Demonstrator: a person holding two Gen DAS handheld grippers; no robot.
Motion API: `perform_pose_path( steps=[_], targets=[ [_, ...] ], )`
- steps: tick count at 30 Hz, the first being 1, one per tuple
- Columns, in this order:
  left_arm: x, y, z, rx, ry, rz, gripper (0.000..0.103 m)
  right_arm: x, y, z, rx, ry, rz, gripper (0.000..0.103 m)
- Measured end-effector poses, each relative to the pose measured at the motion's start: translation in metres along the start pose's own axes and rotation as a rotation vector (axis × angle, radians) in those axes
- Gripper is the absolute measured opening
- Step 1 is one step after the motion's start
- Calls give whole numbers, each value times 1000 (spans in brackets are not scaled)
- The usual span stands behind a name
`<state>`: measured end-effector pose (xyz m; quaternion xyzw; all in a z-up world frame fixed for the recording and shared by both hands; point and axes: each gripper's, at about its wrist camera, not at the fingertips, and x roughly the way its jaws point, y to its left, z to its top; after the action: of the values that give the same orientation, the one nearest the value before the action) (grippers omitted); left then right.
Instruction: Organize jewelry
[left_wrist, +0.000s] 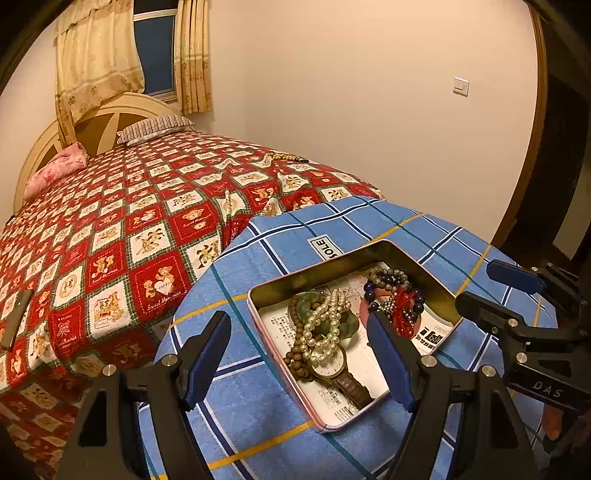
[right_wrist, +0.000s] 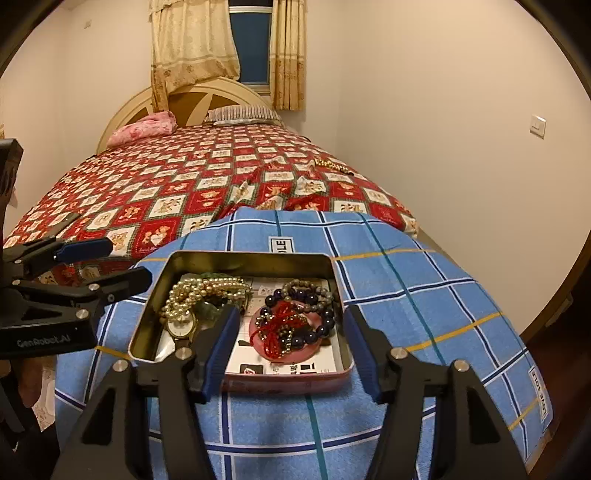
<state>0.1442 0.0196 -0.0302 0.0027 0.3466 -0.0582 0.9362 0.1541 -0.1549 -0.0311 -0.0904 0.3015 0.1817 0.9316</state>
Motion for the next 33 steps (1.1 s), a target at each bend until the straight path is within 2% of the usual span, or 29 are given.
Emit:
perform_pose_path(
  steps=[33],
  targets=[
    [-3,-8,0,22,-1,-5,76,-6,-1,-4,9,-21,-3,67]
  ],
)
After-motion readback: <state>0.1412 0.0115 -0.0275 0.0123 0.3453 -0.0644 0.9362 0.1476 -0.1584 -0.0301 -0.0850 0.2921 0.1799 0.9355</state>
